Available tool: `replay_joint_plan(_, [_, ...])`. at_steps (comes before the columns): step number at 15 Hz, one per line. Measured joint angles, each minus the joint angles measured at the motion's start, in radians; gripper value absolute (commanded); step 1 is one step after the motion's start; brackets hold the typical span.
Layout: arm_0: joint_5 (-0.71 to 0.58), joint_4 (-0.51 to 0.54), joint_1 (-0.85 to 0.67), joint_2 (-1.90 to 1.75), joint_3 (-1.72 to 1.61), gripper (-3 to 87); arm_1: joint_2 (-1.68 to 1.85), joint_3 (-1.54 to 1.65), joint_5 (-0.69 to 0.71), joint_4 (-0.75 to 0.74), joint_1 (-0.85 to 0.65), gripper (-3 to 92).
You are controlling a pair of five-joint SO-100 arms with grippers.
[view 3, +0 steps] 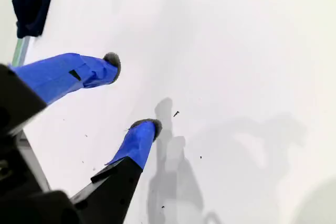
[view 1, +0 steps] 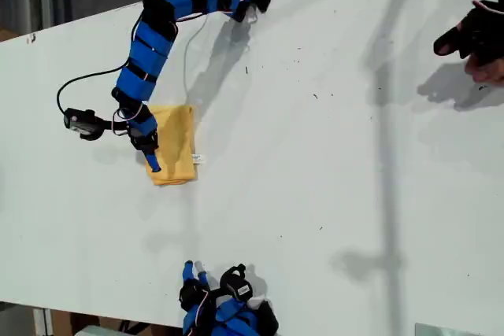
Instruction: Grasp corners of a square towel and fold twice.
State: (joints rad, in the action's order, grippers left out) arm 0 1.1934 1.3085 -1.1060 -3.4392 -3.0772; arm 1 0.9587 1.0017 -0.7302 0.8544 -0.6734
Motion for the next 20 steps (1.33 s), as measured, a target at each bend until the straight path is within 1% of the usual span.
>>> replay_joint_plan(2, [0.0, 0.0, 0.0, 0.0, 0.0, 19.4, -0.02, 0.0, -0.008, 0.018, -0.081, 30.0])
replay_joint_plan(4, [0.0, 0.0, 0.0, 0.0, 0.0, 19.2, -0.071, 0.003, -0.046, 0.071, -0.127, 30.2])
replay_joint_plan(6, [0.0, 0.0, 0.0, 0.0, 0.0, 19.2, -0.103, 0.003, -0.08, 0.133, -0.103, 30.2])
replay_joint_plan(9, [0.0, 0.0, 0.0, 0.0, 0.0, 19.2, -0.11, 0.014, -0.12, 0.218, -0.02, 30.4])
replay_joint_plan(16, [-0.003, 0.0, 0.0, -0.005, 0.0, 19.2, -0.086, 0.077, -0.17, 0.278, 0.267, 31.0])
replay_joint_plan(20, [-0.008, 0.0, 0.0, -0.005, 0.0, 19.2, -0.008, 0.189, -0.256, 0.285, 0.449, 31.3])
